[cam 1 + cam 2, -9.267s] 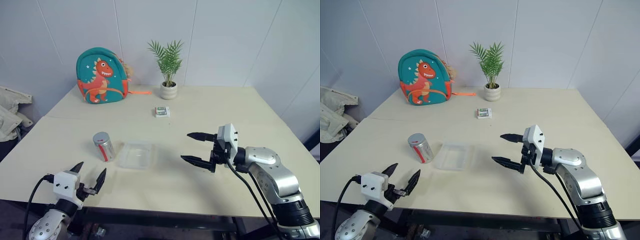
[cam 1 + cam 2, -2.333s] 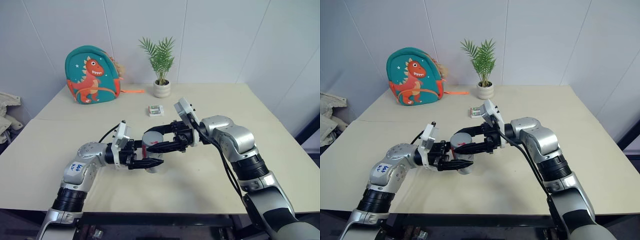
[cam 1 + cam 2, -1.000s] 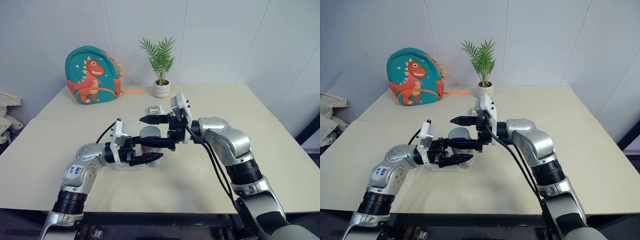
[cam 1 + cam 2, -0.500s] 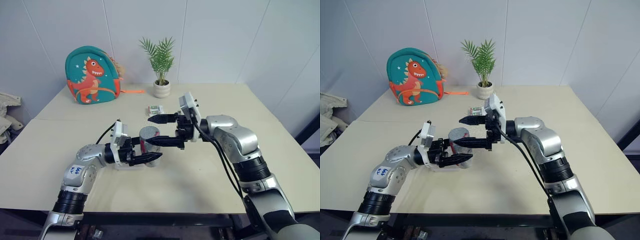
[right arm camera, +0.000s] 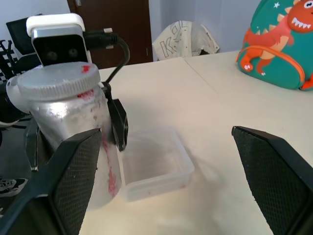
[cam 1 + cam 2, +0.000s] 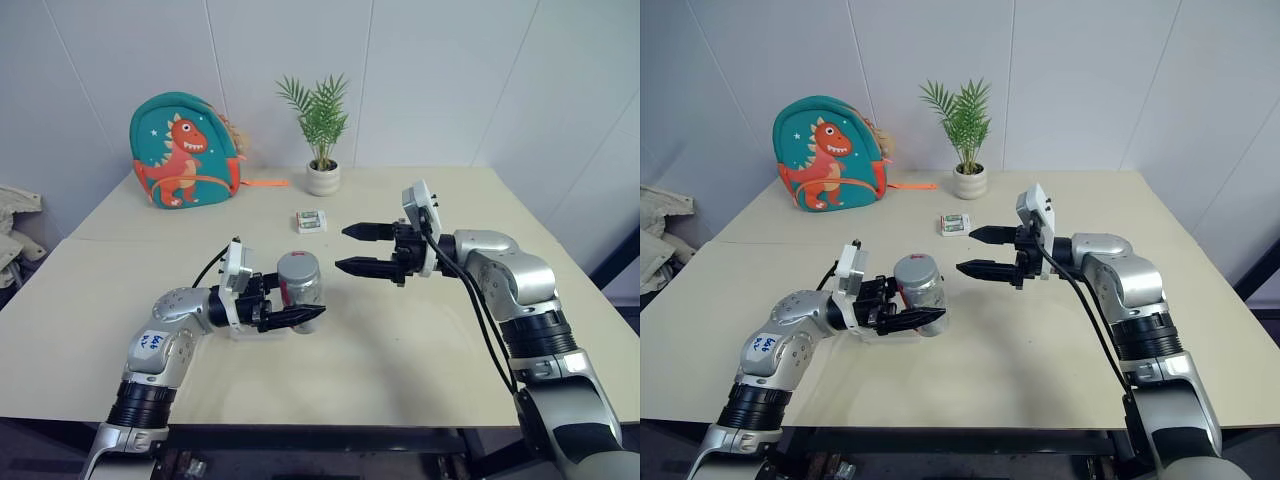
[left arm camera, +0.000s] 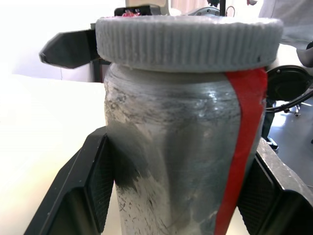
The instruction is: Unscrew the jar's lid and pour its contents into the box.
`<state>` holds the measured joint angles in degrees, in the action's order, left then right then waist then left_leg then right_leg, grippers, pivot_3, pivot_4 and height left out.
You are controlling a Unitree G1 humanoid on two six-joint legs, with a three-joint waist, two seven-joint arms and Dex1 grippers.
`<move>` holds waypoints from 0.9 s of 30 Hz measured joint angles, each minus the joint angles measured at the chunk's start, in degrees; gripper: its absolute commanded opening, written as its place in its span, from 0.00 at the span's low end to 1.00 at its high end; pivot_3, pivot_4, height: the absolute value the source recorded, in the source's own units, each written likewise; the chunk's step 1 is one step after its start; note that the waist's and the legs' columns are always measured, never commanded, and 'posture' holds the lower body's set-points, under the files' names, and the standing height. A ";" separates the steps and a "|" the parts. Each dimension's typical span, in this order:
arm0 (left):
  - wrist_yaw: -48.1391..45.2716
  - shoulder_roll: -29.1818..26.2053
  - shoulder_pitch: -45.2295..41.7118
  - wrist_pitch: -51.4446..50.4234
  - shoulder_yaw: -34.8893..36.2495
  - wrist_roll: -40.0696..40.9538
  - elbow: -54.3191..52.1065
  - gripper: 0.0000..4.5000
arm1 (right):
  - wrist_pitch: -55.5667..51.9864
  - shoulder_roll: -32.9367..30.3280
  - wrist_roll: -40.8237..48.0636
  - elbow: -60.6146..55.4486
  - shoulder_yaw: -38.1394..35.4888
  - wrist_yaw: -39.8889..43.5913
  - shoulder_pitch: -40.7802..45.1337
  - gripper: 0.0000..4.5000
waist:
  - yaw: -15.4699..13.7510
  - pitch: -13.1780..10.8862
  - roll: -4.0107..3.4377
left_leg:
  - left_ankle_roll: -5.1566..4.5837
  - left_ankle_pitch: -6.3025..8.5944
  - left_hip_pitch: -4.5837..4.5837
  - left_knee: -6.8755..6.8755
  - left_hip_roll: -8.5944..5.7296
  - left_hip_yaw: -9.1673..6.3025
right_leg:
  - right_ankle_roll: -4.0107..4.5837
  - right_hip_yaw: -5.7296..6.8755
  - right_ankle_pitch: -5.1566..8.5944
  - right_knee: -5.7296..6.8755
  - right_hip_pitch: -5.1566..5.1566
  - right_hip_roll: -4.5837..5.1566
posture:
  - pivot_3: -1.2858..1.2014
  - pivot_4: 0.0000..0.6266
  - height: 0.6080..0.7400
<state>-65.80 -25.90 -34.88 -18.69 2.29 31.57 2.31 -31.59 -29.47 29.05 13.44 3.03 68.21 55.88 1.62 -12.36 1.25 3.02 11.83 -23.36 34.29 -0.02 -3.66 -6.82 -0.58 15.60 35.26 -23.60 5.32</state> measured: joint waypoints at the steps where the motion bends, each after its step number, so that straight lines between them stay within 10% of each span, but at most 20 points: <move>1: 0.04 -0.03 0.00 0.03 0.03 0.00 0.08 0.65 | -0.72 -0.01 0.50 -0.62 -0.25 0.30 -0.32 0.99 | -0.02 0.00 0.00 | 0.00 0.00 -0.01 0.00 0.00 0.00 | 0.00 0.00 0.00 0.00 0.00 0.00 | 0.52 0.24 1.00; 27: 0.32 -0.51 -0.01 0.13 -0.58 -0.61 0.50 0.65 | -8.55 10.46 2.30 -15.28 6.05 -11.10 2.17 0.99 | -0.05 0.00 0.00 | 0.01 0.00 0.01 0.03 0.00 -0.01 | 0.01 0.00 0.01 0.07 -0.01 0.00 | 0.52 0.24 1.00</move>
<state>-65.48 -26.41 -34.89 -18.56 1.71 30.96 2.81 -40.14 -19.01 31.35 -1.84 9.08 57.10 58.05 1.57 -12.36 1.25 3.02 11.83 -23.35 34.32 -0.01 -3.68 -6.81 -0.58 15.60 35.33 -23.62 5.33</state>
